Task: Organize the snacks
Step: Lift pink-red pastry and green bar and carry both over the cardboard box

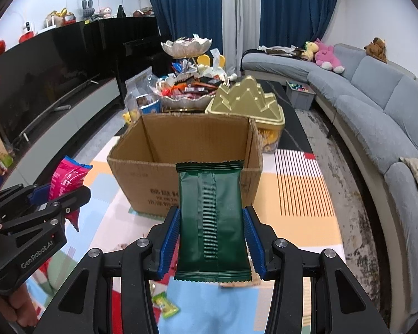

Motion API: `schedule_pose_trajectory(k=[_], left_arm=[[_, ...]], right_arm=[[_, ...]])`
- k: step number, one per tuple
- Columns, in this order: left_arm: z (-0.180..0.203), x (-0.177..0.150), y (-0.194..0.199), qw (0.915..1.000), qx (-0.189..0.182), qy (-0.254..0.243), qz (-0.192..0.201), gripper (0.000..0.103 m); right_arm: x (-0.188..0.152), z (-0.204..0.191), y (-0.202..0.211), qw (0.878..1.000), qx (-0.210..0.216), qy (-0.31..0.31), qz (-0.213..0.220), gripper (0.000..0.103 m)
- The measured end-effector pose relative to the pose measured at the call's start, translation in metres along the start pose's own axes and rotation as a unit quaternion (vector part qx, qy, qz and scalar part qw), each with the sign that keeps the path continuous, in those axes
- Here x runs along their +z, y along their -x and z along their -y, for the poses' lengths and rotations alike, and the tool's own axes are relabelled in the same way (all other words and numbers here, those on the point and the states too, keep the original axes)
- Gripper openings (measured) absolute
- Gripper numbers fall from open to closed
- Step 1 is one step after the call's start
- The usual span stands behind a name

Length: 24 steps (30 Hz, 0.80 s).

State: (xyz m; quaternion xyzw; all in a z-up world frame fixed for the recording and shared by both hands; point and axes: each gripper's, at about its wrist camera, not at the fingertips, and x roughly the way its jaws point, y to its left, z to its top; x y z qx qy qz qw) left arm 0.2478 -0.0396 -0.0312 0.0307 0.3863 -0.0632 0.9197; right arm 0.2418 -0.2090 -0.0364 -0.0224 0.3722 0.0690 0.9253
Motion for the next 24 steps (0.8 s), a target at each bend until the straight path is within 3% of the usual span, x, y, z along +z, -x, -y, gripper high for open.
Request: schedule_pose_trajectory(k=[12,24], left_arm=[[-0.001,0.036,-0.010,0.9997,-0.001,-0.006,0.025,0.033],[-0.003,0.069,-0.032,0.9997,-0.007,-0.002,0.024,0.033]], right_arm=[[0.037,0.003,-0.006,1.000,-0.007,0.000,0.024,0.047],[0.072,0.004,-0.021,0.999,-0.008,0.003,0.039,0.047]])
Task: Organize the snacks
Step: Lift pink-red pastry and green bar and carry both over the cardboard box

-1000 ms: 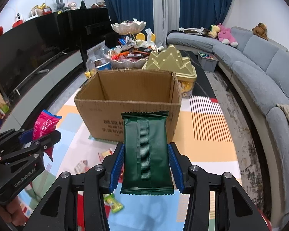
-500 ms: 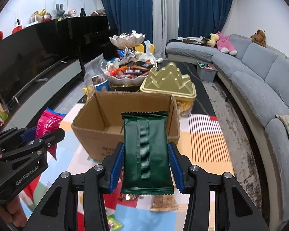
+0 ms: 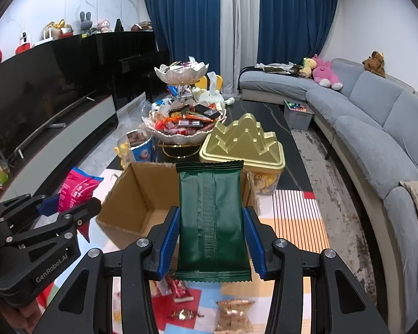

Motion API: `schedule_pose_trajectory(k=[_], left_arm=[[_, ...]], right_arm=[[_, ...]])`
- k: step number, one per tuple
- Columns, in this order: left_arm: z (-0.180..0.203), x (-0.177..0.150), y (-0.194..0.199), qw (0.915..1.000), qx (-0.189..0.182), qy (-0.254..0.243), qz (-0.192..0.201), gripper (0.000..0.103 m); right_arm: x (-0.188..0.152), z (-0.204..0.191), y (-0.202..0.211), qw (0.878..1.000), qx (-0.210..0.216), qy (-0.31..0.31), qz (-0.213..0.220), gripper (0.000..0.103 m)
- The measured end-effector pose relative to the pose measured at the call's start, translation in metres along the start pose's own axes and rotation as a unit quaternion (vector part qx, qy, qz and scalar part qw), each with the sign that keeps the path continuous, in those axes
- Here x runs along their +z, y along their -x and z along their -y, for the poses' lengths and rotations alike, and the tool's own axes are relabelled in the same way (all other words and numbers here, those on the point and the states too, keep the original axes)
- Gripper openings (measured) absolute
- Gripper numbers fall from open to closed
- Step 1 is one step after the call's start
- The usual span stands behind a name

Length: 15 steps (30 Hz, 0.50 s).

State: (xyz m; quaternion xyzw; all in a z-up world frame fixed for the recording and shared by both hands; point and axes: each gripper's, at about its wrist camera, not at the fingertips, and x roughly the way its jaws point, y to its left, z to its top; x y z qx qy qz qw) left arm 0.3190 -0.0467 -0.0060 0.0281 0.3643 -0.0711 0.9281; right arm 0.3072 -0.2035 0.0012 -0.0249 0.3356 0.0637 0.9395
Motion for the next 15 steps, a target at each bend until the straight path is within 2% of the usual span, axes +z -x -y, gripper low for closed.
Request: schedule_pose_trajectory(k=[15], left_arm=[[0.002,0.028,-0.032,1.0000,-0.001,-0.003,-0.007,0.033]], right_arm=[[0.021,0.002,-0.036,1.000,0.008,-0.016,-0.011,0.047]])
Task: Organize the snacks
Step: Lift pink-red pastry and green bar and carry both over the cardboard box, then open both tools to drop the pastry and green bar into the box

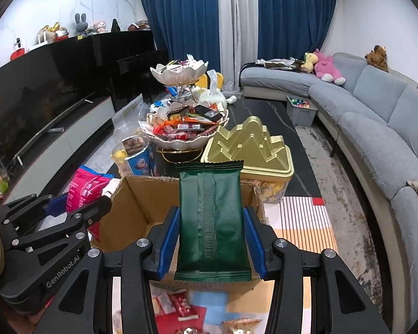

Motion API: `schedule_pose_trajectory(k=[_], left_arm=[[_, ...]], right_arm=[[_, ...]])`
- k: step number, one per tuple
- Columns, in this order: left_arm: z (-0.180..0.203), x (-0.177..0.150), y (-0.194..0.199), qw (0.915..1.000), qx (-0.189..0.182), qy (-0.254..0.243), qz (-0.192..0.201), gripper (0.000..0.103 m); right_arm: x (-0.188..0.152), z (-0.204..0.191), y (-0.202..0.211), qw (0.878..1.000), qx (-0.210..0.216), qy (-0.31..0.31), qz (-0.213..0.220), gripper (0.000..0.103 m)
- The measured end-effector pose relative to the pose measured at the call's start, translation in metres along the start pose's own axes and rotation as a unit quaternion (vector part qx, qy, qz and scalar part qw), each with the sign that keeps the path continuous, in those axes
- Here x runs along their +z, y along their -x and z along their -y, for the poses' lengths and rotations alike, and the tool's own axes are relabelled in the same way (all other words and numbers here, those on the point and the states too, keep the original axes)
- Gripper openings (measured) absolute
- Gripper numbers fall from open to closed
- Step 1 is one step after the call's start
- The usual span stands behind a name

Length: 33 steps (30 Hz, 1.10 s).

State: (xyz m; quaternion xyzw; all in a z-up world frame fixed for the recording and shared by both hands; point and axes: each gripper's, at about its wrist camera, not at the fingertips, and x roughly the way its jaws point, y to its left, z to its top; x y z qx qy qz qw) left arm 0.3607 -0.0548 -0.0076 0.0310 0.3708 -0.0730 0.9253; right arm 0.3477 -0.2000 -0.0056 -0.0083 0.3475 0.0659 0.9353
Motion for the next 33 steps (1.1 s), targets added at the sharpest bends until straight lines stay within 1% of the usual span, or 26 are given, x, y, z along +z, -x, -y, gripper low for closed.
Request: schedule_pose_trajectory(k=[10,20,22,24,25,26,29,31,33], left_arm=[[-0.005,0.014,-0.019,0.9999,-0.002,0.010,-0.007,0.033],[-0.006,0.012,-0.032,0.9997,-0.004,0.015,-0.021,0.035],[-0.006,0.012,-0.032,0.9996,-0.005,0.016,-0.022,0.042],[-0.006,0.012,-0.031,0.9997,-0.003,0.015,-0.019,0.058],[-0.006,0.012,-0.031,0.9997,0.000,0.015,-0.017,0.061],[-0.006,0.012,-0.030,0.9998,0.004,0.015,-0.014,0.065],[-0.008,0.015,-0.028,0.9998,0.009,0.015,-0.012,0.069],[-0.009,0.016,-0.026,0.9997,0.014,0.015,-0.010,0.072],[-0.010,0.016,-0.024,0.9997,0.017,0.015,-0.008,0.074]], right_arm=[[0.011,0.003,-0.016,1.000,0.004,-0.010,-0.008,0.047],[0.013,0.003,-0.027,1.000,0.002,-0.005,-0.012,0.047],[0.014,0.003,-0.028,1.000,0.004,-0.003,-0.012,0.047],[0.014,0.003,-0.029,1.000,0.002,-0.001,-0.014,0.048],[0.014,0.003,-0.030,1.000,0.000,-0.001,-0.016,0.054],[0.014,0.004,-0.030,1.000,-0.002,-0.001,-0.016,0.062],[0.015,0.007,-0.027,1.000,-0.010,-0.004,-0.010,0.071],[0.016,0.009,-0.026,1.000,-0.016,-0.006,-0.009,0.075],[0.016,0.011,-0.024,1.000,-0.018,-0.009,-0.008,0.076]])
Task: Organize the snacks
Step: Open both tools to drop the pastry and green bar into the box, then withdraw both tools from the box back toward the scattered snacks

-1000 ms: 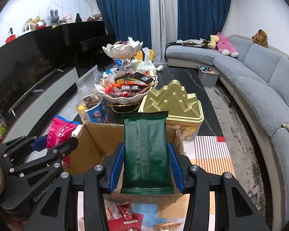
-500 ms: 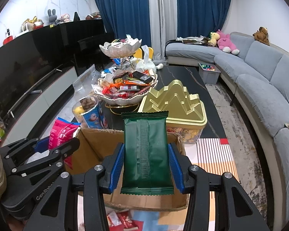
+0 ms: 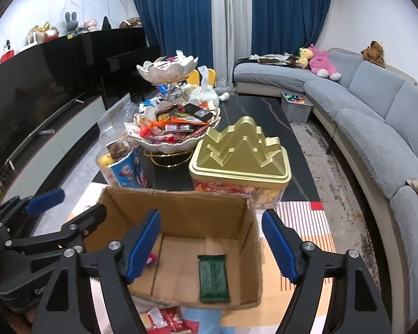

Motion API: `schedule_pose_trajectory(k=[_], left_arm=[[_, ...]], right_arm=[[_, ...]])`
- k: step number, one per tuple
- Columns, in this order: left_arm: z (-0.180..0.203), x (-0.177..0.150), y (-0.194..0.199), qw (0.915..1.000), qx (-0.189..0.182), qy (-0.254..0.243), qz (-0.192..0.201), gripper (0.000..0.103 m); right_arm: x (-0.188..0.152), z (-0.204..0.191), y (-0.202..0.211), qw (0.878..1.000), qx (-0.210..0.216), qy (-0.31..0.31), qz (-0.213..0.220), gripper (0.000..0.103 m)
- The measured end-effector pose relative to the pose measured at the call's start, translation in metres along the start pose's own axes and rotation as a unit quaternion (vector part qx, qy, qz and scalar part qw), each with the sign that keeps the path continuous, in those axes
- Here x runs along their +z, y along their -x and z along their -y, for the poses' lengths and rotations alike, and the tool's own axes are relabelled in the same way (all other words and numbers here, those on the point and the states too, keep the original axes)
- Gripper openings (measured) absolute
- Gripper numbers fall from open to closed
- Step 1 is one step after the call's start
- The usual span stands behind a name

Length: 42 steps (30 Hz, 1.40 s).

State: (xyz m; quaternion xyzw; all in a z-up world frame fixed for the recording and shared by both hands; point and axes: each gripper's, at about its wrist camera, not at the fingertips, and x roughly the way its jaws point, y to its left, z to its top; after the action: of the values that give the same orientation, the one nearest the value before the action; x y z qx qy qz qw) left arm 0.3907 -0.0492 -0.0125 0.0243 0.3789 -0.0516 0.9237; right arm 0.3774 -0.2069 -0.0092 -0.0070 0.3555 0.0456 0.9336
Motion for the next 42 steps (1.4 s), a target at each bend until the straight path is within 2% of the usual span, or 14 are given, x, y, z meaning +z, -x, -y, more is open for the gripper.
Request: schedule_pose_trajectory(k=[19,42], left_arm=[[-0.001,-0.006,0.036,0.9999,0.007,-0.005,0.013,0.074],[-0.006,-0.021,0.076,0.9998,0.009,-0.002,0.018,0.074]], right_arm=[[0.002,-0.001,0.040,1.000,-0.005,-0.001,0.025,0.076],[-0.012,-0.007,0.076,0.999,0.001,-0.003,0.041,0.076]])
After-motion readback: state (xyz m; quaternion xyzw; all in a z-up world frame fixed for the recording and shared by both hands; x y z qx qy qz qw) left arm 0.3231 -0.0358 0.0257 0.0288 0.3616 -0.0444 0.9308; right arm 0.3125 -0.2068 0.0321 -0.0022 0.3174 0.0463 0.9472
